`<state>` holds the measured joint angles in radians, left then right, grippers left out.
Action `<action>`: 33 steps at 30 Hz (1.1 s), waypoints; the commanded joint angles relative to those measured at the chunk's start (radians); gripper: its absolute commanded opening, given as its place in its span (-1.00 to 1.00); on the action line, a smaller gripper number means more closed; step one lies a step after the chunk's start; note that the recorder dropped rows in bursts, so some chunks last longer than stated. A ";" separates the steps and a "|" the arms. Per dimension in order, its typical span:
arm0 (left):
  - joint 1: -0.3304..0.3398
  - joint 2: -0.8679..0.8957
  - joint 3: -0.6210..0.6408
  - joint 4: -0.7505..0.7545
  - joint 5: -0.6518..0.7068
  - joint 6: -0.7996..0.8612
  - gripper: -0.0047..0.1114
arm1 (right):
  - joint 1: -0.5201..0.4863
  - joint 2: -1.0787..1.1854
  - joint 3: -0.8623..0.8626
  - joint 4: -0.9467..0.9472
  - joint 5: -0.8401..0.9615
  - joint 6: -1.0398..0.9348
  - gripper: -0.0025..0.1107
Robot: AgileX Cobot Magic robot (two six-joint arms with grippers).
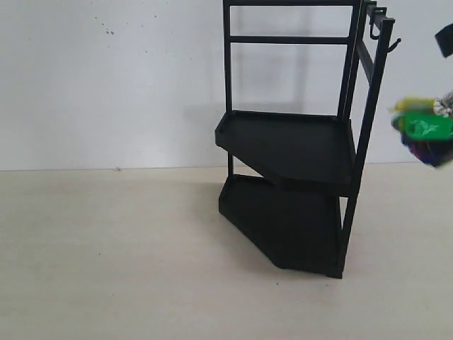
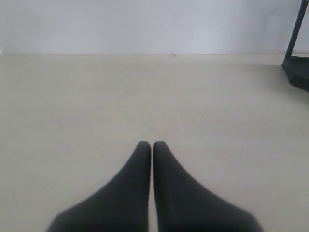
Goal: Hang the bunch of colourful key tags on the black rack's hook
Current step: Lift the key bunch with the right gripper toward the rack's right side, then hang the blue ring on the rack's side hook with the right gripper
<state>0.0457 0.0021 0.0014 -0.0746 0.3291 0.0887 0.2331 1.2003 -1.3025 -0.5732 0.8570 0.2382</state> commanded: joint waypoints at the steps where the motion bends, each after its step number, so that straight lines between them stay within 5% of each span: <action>1: 0.002 -0.002 -0.001 -0.007 -0.015 -0.010 -0.84 | -0.014 0.059 0.000 -0.008 -0.045 0.011 -0.96; 25: 0.002 -0.002 -0.001 -0.007 -0.015 -0.010 -0.84 | -0.014 0.138 -0.051 -0.090 -0.195 0.116 -0.96; 33: 0.002 -0.002 -0.001 -0.007 -0.015 -0.010 -0.84 | -0.014 0.172 -0.087 0.146 -0.215 -0.014 -0.96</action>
<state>0.0457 0.0021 0.0014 -0.0746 0.3291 0.0887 0.2224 1.3802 -1.3786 -0.4680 0.6420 0.2652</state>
